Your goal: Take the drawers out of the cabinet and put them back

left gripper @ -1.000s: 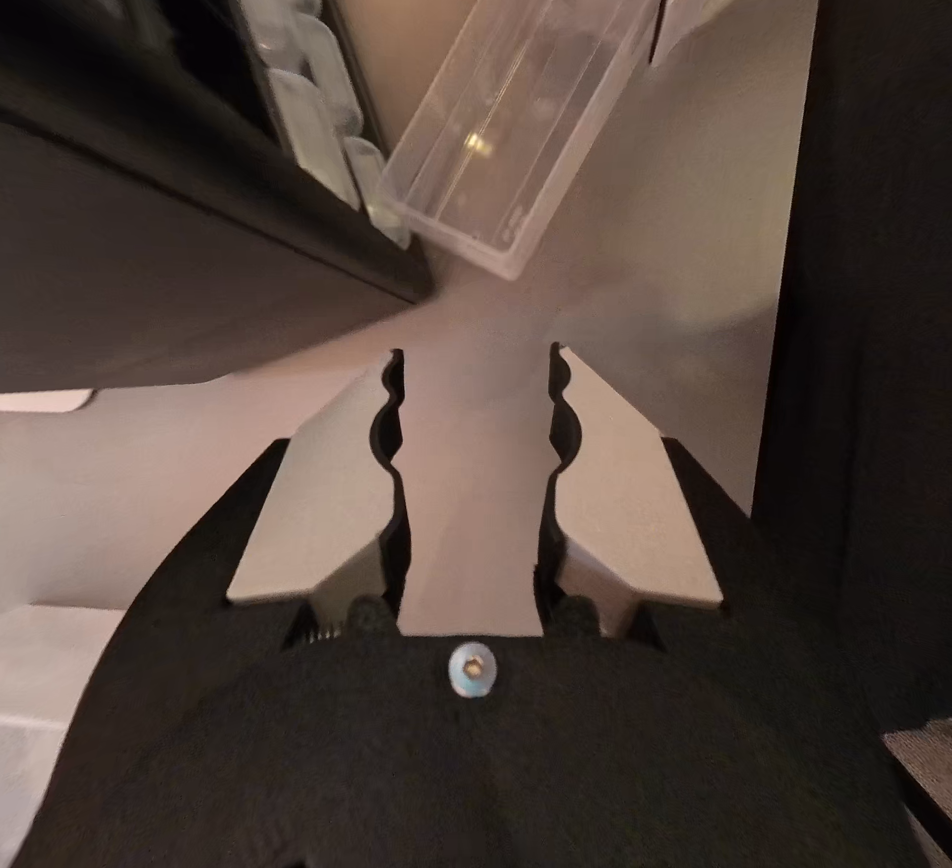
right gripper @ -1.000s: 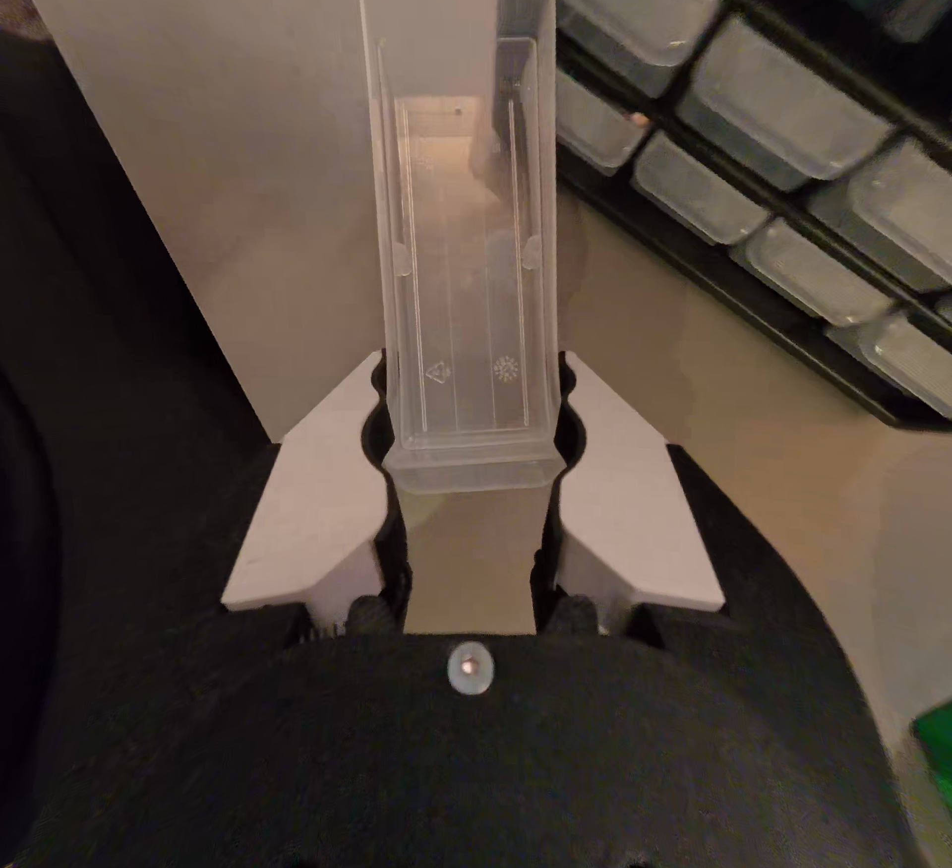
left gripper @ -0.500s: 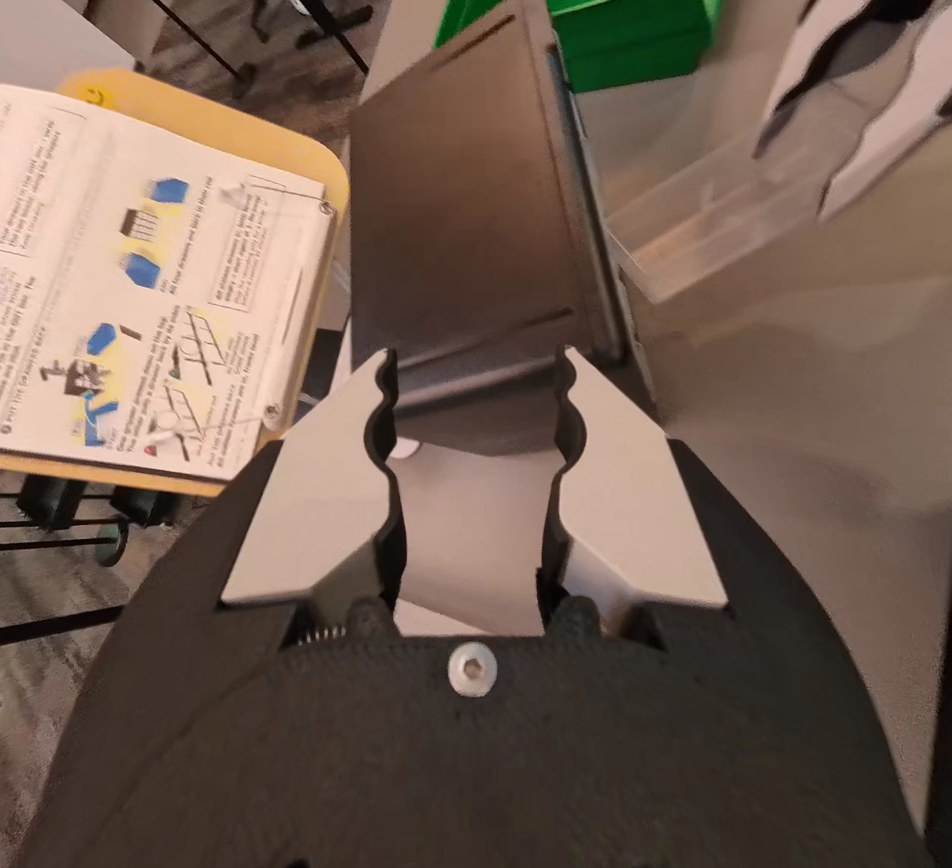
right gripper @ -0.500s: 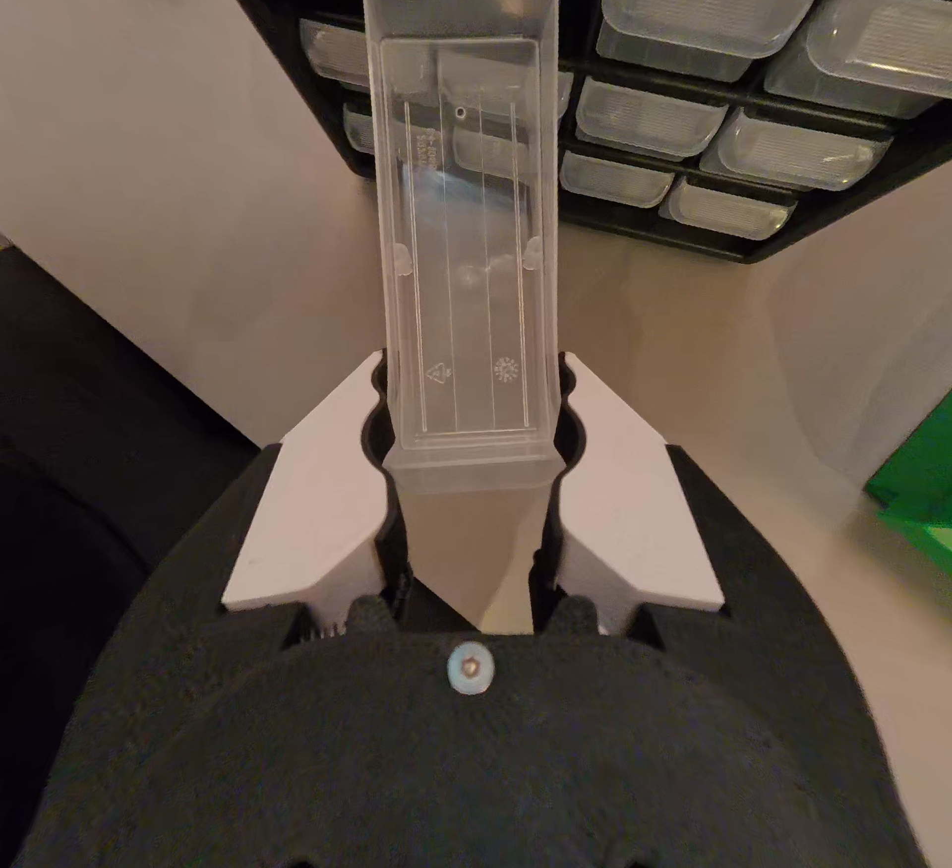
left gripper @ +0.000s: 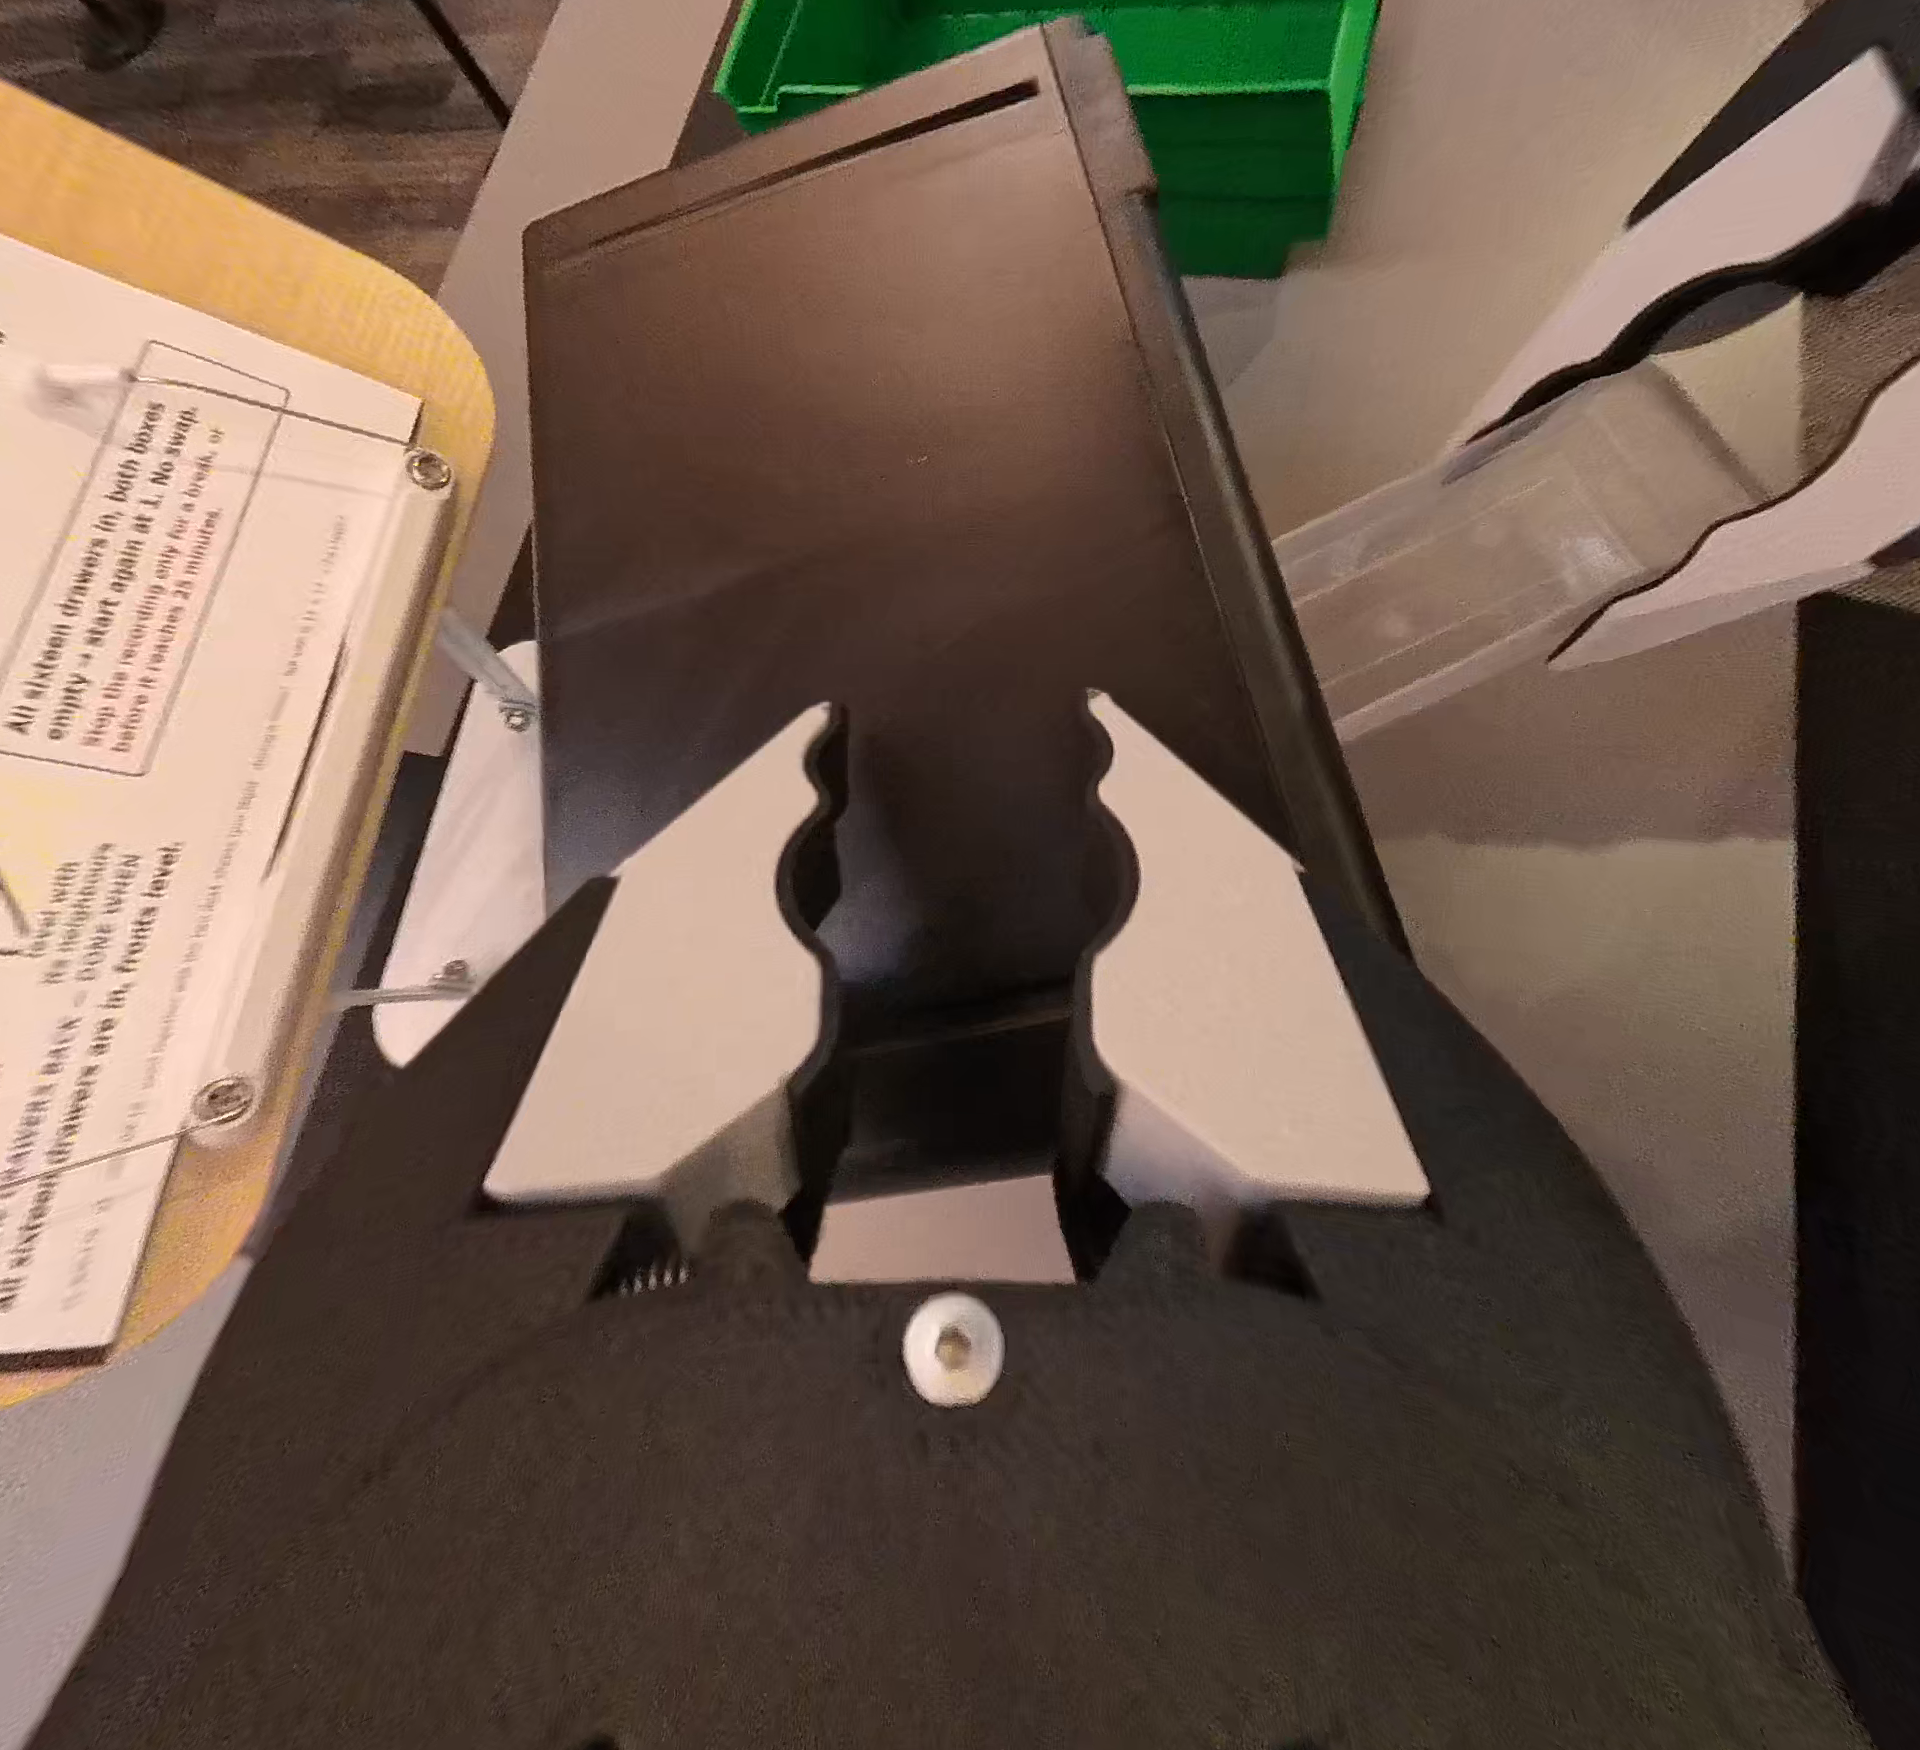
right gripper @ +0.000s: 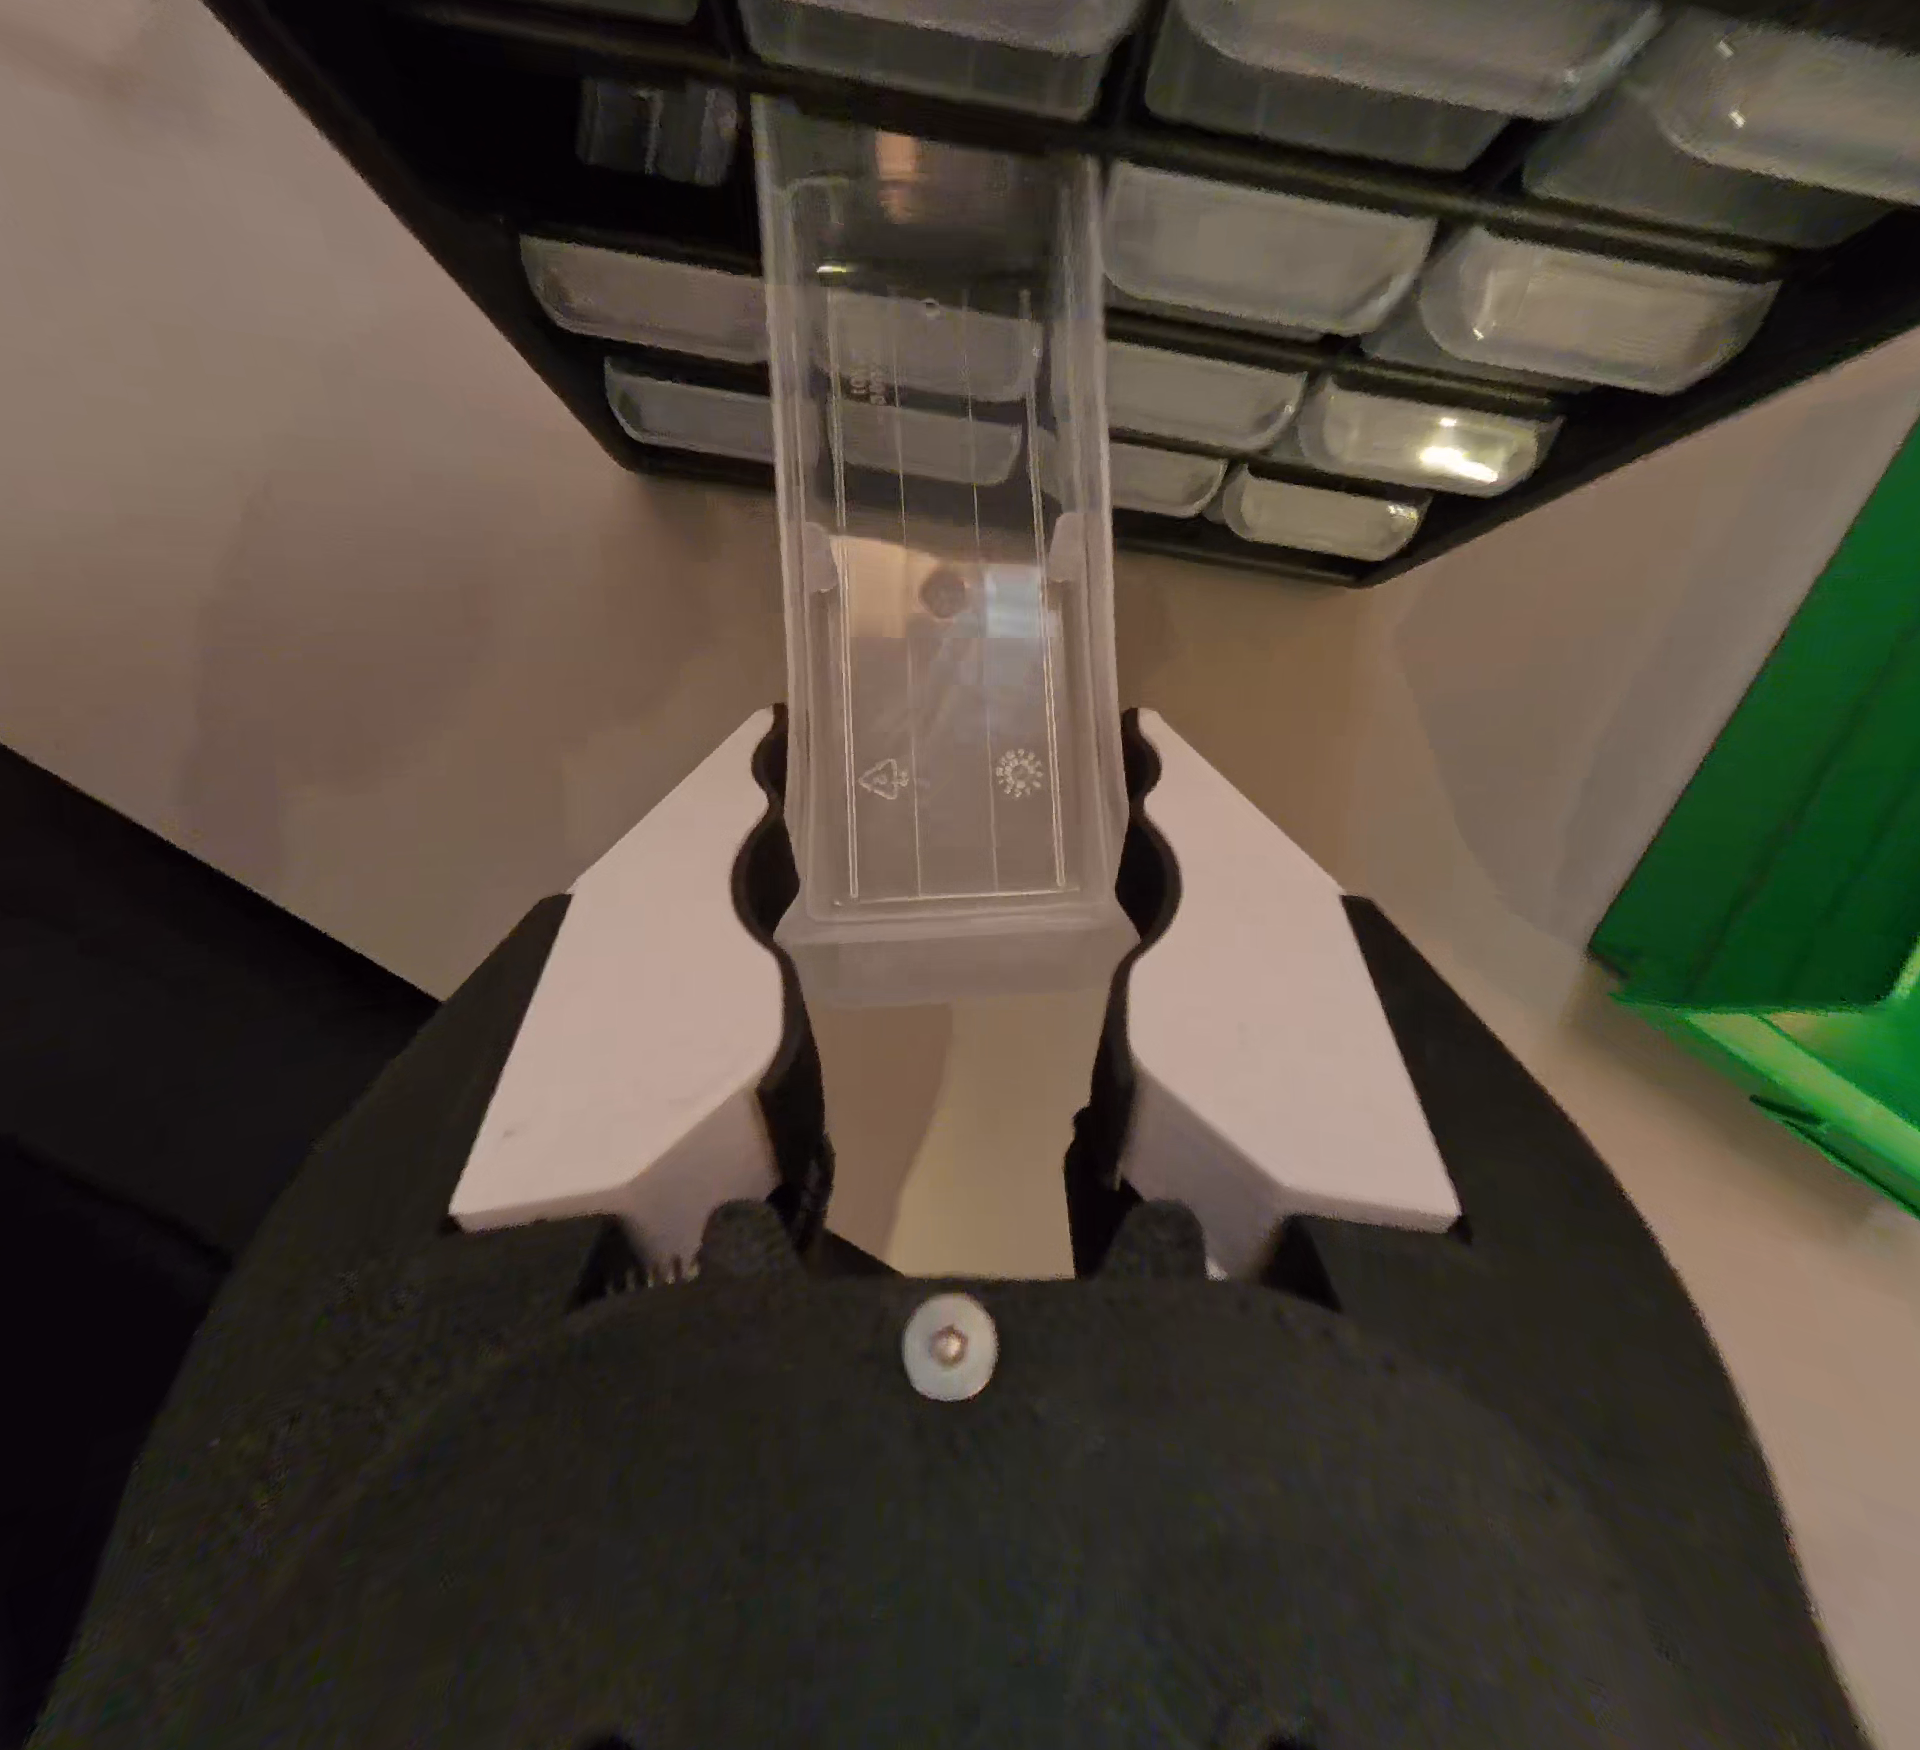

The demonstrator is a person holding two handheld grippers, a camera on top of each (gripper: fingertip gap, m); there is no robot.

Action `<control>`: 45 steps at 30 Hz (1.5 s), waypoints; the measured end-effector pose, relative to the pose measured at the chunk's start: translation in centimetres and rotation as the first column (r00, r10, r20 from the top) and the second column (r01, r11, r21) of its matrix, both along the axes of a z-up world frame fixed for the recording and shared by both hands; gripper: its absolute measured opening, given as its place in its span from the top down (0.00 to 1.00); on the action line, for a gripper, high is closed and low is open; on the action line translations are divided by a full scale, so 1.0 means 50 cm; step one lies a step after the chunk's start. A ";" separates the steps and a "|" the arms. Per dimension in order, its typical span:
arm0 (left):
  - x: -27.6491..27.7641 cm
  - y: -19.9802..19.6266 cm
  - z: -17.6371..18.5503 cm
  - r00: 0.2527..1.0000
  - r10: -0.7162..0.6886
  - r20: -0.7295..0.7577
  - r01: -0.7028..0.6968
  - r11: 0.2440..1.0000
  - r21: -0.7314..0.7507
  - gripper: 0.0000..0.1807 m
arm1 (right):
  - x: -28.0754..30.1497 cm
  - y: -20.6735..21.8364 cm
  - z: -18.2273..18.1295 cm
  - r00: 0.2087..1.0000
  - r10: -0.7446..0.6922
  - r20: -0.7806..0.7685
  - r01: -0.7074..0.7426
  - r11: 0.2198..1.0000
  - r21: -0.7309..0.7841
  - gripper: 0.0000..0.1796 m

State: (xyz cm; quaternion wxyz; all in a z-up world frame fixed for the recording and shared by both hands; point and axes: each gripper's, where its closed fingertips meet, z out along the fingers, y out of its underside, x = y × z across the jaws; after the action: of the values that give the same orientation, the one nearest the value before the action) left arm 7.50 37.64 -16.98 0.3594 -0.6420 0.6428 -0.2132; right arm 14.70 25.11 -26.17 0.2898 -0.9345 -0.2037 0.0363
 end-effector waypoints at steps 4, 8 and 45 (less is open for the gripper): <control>0.003 0.001 -0.004 0.999 0.016 0.047 -0.012 0.995 -0.098 0.78 | -0.022 0.021 -0.003 1.000 -0.017 -0.007 0.018 0.999 0.042 0.66; 0.003 -0.001 -0.005 0.999 0.012 0.040 -0.008 0.996 -0.094 0.78 | -0.041 0.055 -0.006 0.997 -0.050 -0.056 0.057 0.990 0.131 0.65; 0.008 0.000 -0.007 0.999 0.021 0.036 -0.017 0.994 -0.109 0.82 | -0.063 0.170 0.007 0.955 0.113 -0.273 -0.033 0.959 0.281 0.88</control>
State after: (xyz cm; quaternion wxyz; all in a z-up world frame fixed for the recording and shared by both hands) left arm 7.89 37.64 -17.31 0.3377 -0.6627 0.6174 -0.2561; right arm 11.55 33.62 -25.82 0.4406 -0.8621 -0.1975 0.1535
